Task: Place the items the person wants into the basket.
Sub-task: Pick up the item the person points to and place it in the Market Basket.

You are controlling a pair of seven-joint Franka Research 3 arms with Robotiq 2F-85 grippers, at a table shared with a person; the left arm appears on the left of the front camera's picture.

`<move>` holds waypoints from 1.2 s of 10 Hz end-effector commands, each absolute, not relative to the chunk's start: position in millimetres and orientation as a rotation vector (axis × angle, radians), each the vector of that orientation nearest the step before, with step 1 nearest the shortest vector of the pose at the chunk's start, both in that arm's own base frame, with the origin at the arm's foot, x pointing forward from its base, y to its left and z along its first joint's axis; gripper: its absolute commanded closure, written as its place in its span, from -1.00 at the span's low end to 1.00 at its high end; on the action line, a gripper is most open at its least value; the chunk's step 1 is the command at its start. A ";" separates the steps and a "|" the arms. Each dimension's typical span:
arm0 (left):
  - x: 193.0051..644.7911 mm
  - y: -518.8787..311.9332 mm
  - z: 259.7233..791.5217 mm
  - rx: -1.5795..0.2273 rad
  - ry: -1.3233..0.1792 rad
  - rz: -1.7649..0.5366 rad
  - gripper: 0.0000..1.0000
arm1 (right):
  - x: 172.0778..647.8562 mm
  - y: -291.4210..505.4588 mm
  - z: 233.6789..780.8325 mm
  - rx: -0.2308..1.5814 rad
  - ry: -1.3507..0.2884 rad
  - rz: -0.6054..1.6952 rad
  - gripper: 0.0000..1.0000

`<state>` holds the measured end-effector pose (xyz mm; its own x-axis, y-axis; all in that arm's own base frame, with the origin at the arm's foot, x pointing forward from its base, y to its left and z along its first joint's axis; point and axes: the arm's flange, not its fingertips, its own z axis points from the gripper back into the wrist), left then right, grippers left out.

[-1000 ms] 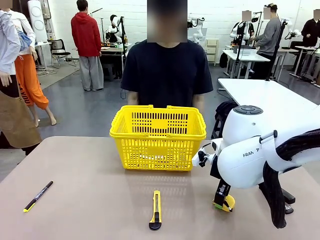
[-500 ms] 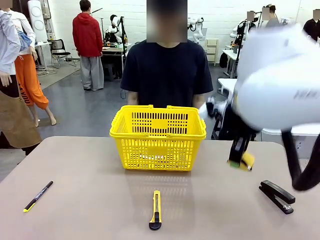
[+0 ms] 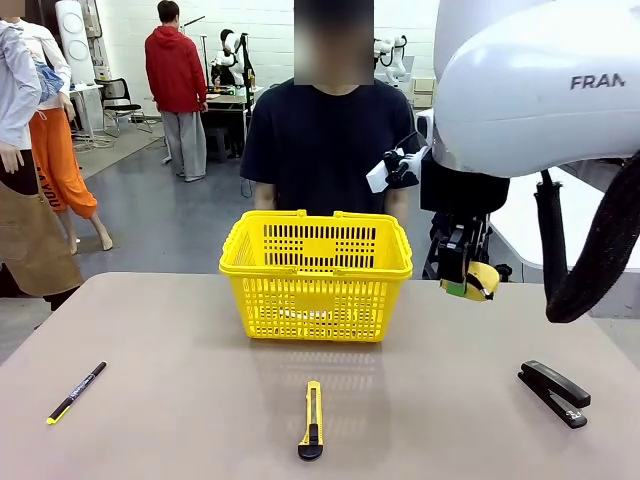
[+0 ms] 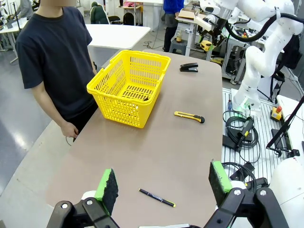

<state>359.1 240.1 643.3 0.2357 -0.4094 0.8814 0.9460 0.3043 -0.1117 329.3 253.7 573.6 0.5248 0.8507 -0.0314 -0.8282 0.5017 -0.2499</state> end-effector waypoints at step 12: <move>357.6 240.4 644.9 -0.768 -0.877 -1.068 -1.00 | 505.0 371.5 575.3 0.074 -0.268 1.817 -0.23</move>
<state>359.0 239.7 643.6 0.2350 -0.4096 0.8815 0.9464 0.3031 -0.1115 482.5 371.4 568.6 -0.1550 0.9634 0.2185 -0.9650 -0.1002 -0.2425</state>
